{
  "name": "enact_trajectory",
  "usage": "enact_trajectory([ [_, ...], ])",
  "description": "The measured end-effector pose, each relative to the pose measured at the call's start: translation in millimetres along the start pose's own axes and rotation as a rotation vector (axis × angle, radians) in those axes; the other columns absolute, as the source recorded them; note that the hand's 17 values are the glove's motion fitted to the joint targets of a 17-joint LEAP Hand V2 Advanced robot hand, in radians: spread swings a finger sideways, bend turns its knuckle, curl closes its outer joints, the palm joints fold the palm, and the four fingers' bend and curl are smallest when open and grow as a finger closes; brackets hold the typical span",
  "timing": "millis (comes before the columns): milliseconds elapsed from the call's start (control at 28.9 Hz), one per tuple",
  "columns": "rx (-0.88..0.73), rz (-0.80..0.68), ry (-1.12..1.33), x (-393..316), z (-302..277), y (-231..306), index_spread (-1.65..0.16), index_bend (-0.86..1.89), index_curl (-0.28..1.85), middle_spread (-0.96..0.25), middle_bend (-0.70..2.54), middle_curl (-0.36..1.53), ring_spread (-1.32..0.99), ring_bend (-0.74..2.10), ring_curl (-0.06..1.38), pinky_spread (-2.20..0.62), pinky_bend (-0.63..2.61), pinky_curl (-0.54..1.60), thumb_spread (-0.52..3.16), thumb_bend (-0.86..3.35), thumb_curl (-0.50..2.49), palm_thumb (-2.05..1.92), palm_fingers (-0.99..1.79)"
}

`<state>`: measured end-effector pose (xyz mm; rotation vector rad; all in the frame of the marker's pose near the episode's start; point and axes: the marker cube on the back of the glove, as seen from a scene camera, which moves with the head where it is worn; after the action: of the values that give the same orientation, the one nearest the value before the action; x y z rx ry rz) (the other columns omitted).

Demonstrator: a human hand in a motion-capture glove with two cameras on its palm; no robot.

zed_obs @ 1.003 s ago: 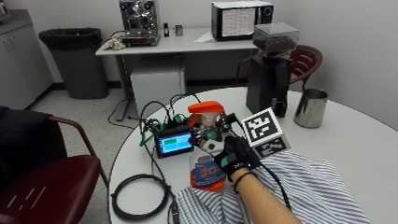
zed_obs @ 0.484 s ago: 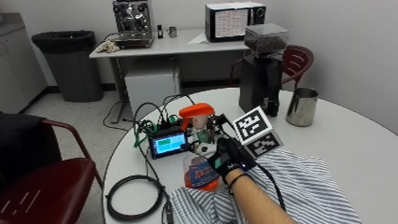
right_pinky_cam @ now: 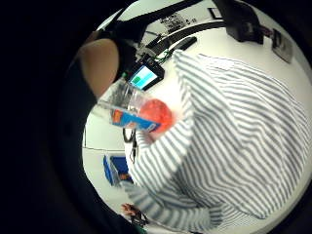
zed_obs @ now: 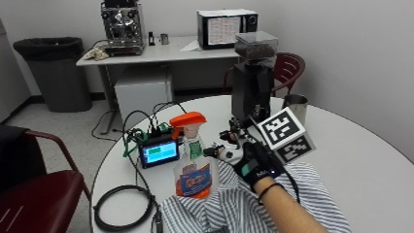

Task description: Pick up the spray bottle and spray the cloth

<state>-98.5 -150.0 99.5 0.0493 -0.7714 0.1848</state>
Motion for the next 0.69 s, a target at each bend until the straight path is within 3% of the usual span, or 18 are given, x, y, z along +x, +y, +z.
enact_trajectory([
  [380,-0.055,0.060,0.430,72.4,-65.6,69.9,-0.31,0.11,0.10,-0.10,0.52,0.45,-0.01,0.49,0.40,0.20,0.54,0.35,0.85,-0.04,0.37,0.71,0.51],
  [691,-0.041,0.051,0.524,90.3,-84.5,99.0,-0.33,0.12,0.14,-0.09,0.50,0.43,0.00,0.46,0.38,0.21,0.49,0.32,0.88,-0.03,0.35,0.69,0.55],
])
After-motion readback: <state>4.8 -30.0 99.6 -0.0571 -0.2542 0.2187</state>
